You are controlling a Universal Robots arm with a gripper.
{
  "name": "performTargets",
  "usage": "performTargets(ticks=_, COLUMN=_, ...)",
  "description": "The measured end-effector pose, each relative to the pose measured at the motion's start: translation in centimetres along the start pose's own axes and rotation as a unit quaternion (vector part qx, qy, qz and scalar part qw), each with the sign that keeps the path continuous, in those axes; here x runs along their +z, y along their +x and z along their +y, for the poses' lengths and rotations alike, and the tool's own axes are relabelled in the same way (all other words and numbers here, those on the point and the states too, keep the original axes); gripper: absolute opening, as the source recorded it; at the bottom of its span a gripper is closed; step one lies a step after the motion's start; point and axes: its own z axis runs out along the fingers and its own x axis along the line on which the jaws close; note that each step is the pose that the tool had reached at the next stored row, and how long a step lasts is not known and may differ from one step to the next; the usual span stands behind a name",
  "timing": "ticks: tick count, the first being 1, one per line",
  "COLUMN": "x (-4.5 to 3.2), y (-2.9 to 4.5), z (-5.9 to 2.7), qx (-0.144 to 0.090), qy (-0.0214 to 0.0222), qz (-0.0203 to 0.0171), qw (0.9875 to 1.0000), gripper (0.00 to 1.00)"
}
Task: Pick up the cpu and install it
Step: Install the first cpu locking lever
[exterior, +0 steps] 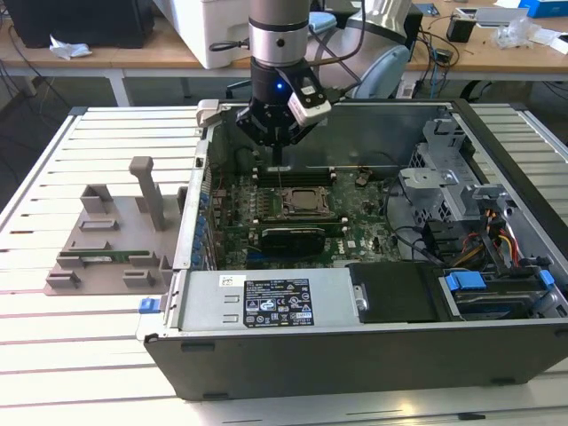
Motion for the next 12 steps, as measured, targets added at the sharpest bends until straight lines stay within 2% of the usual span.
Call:
performTargets(ticks=4, x=0.21, y=0.22, z=0.57, qx=0.0, qy=0.0, qz=0.0, qw=1.0, gripper=0.11)
performTargets(ticks=8, x=0.21, y=0.71, z=0.58, qx=0.0, qy=0.0, qz=-0.0005, qw=1.0, gripper=0.11)
performTargets(ticks=10, x=-0.09, y=0.75, z=0.57, qx=0.0, qy=-0.0001, qz=-0.0014, qw=1.0, gripper=0.11)
performTargets(ticks=12, x=-0.93, y=0.76, z=0.58, qx=0.0, qy=-0.0006, qz=-0.0019, qw=1.0, gripper=0.11)
